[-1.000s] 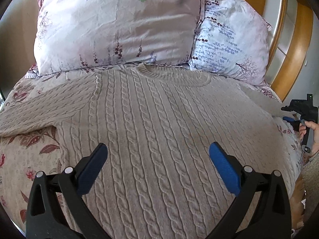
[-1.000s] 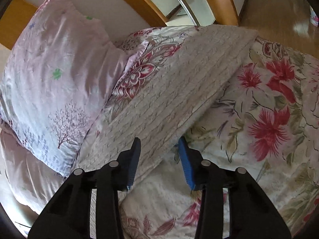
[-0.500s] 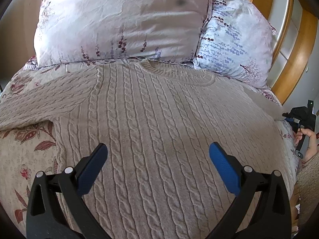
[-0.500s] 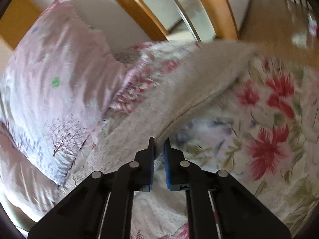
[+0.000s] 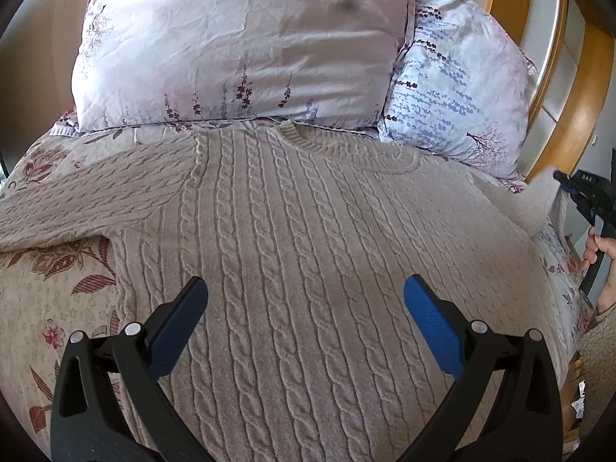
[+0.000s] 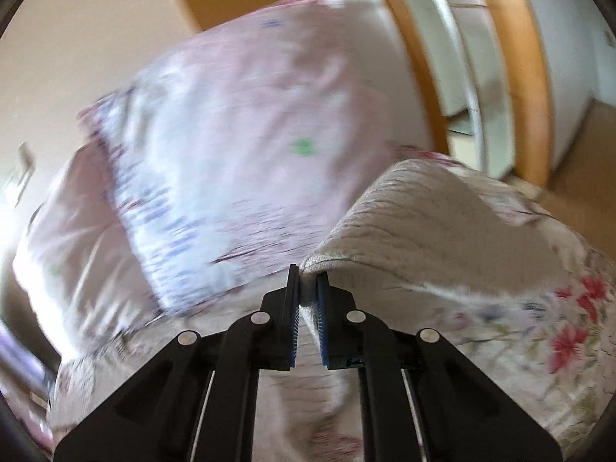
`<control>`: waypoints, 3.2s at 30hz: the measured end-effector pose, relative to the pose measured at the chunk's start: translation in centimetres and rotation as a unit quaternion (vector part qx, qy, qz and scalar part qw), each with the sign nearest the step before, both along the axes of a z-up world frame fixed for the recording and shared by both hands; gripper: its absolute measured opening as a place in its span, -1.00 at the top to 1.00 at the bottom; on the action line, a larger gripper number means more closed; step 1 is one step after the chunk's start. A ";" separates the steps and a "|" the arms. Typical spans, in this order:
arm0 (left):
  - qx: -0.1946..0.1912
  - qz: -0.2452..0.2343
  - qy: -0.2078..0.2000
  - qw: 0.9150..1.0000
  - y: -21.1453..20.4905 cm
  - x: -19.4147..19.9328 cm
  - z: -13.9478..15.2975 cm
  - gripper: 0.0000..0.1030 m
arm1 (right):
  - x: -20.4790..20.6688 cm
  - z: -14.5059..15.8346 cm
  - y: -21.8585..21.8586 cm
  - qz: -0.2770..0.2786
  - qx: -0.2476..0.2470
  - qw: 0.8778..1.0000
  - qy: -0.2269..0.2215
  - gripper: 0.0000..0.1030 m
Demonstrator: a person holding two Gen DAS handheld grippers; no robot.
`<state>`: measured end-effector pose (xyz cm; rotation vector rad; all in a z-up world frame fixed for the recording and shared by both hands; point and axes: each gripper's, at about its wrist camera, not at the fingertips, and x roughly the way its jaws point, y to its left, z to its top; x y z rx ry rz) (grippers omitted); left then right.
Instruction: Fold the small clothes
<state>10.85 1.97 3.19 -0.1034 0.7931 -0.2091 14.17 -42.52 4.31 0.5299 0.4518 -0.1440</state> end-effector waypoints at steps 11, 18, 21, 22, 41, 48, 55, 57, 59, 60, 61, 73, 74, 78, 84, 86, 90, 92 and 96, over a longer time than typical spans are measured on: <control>-0.003 0.001 0.005 1.000 -0.2 -0.2 -0.2 -0.97 | 3.2 -5.1 12.1 0.169 -0.038 0.979 0.103 0.83; -0.003 0.000 0.003 1.000 -0.1 -0.4 -0.2 -0.97 | 2.8 -6.1 12.6 0.189 -0.007 0.972 0.140 0.14; -0.007 -0.002 0.003 1.000 0.0 -0.5 -0.2 -0.97 | 0.6 -5.0 10.1 0.169 0.066 0.977 0.110 -0.12; -0.009 -0.002 0.003 1.000 0.0 -0.5 -0.3 -0.97 | 0.1 -4.7 9.1 0.156 0.087 0.979 0.102 -0.12; -0.030 0.008 -0.014 0.999 1.5 -0.9 0.3 -0.97 | 0.5 -8.7 -5.1 -0.094 0.213 0.963 0.138 0.76; -0.013 -0.017 -0.033 0.999 1.2 -1.2 0.4 -0.97 | 1.0 -2.7 -0.7 -0.026 0.116 0.991 0.058 0.80; -0.076 -0.033 -0.013 0.997 2.0 -0.8 0.1 -0.97 | 4.1 3.7 11.5 0.171 0.073 0.982 -0.014 0.81; -0.082 -0.025 -0.011 0.996 2.4 -0.7 0.2 -0.97 | 5.9 3.6 15.7 0.224 0.066 0.972 -0.003 0.81; -0.092 -0.018 -0.011 0.996 3.0 -0.7 0.3 -0.97 | 7.7 2.7 18.8 0.256 0.060 0.965 0.016 0.81; -0.098 -0.014 -0.011 0.995 3.4 -0.7 0.4 -0.97 | 8.9 1.8 21.2 0.279 0.055 0.958 0.033 0.81; -0.102 -0.010 -0.011 0.995 3.8 -0.8 0.5 -0.97 | 9.5 1.1 22.7 0.292 0.052 0.954 0.046 0.81; -0.202 -0.014 0.036 0.979 5.9 2.6 2.0 -0.96 | 6.9 -0.8 22.2 0.310 0.106 0.941 0.088 -0.47; -0.217 -0.015 0.047 0.975 5.8 3.5 2.0 -0.96 | 6.2 -1.0 20.3 0.290 0.126 0.945 0.083 -0.46; -0.259 -0.022 0.077 0.963 4.5 6.2 1.8 -0.67 | 2.5 -3.6 10.3 0.152 0.220 0.959 0.093 -0.13; -0.296 0.003 0.136 0.945 1.7 9.9 -0.6 -0.27 | 1.1 -8.8 4.0 0.056 0.305 0.942 0.130 0.20; -0.308 0.019 0.153 0.939 1.5 10.7 -1.6 -0.25 | 1.3 -9.0 4.1 0.052 0.309 0.941 0.128 0.25; -0.327 0.052 0.166 0.929 1.4 11.9 -3.1 -0.09 | 1.9 -8.7 4.3 0.042 0.294 0.948 0.114 0.26; -0.331 0.065 0.166 0.927 1.4 12.6 -3.4 0.00 | 2.5 -8.8 4.4 0.036 0.286 0.951 0.113 0.33; -0.330 0.092 0.161 0.925 1.7 14.1 -3.8 0.40 | 2.5 -8.7 4.0 0.029 0.275 0.955 0.110 0.58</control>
